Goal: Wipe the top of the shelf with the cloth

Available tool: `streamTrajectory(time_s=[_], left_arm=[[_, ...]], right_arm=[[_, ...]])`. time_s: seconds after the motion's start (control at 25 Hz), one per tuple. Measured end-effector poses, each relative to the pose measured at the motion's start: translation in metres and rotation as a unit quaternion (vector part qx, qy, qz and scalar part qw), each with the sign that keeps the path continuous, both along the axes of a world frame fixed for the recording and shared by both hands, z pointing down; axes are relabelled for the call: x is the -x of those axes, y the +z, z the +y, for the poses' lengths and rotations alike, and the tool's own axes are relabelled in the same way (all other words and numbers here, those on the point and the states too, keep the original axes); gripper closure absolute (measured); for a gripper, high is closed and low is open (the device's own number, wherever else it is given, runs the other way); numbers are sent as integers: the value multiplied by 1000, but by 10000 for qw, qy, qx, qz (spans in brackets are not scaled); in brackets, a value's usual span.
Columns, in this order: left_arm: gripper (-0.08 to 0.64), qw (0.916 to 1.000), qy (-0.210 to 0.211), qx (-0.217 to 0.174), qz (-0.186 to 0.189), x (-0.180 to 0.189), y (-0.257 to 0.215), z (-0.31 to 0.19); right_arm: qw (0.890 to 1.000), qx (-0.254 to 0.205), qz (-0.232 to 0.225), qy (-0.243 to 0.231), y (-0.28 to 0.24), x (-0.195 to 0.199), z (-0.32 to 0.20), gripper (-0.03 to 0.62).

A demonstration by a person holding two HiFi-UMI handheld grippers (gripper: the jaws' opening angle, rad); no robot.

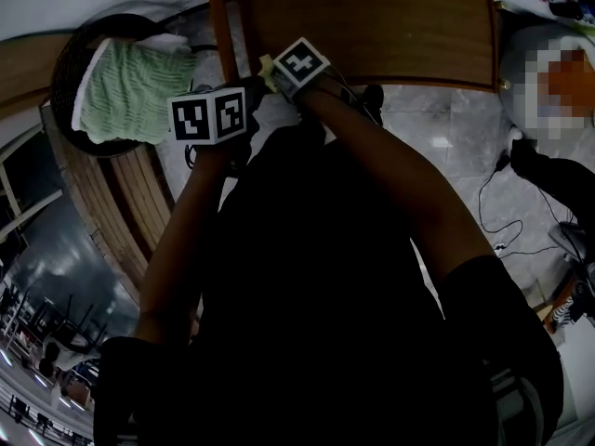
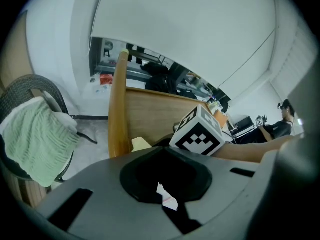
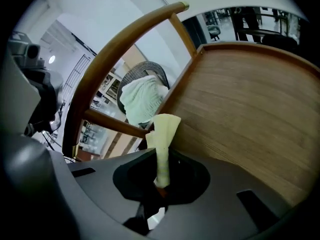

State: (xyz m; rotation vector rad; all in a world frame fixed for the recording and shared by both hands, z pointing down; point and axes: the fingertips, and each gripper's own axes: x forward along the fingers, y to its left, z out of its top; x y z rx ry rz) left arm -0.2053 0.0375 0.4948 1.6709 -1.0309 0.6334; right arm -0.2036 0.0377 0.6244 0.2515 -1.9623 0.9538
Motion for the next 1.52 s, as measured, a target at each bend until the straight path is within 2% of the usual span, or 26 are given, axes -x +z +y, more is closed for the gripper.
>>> streamTrajectory(time_s=[0.2,0.36,0.6,0.8,1.04,1.28,1.52], left_arm=[[549,9999,75,77,20,-19,7,-3],[549,9997,191,44,155,-54,5,-17],[549,9982,503,64,306,-121,5,-36],[549,9956,785,147,489,-192,8,-52],[549,9906,1261,133,506,-268,6,-61],[549,9902,1282,216,513,-309,13,-67],[549,9900,1309,219,484,-339,19,-80]], right_arm=[[9998,132,86,135,8,-38,-11,545],[9987,411,92,271,7,-86,-21,545],[9956,621,277,642,1,-181,-35,545],[9941,525,409,861,-3,-256,-46,545],[9911,422,465,1176,-9,-333,-61,545],[9897,377,417,1316,-12,-374,-70,545],[9890,239,588,1337,-12,-404,-80,545]])
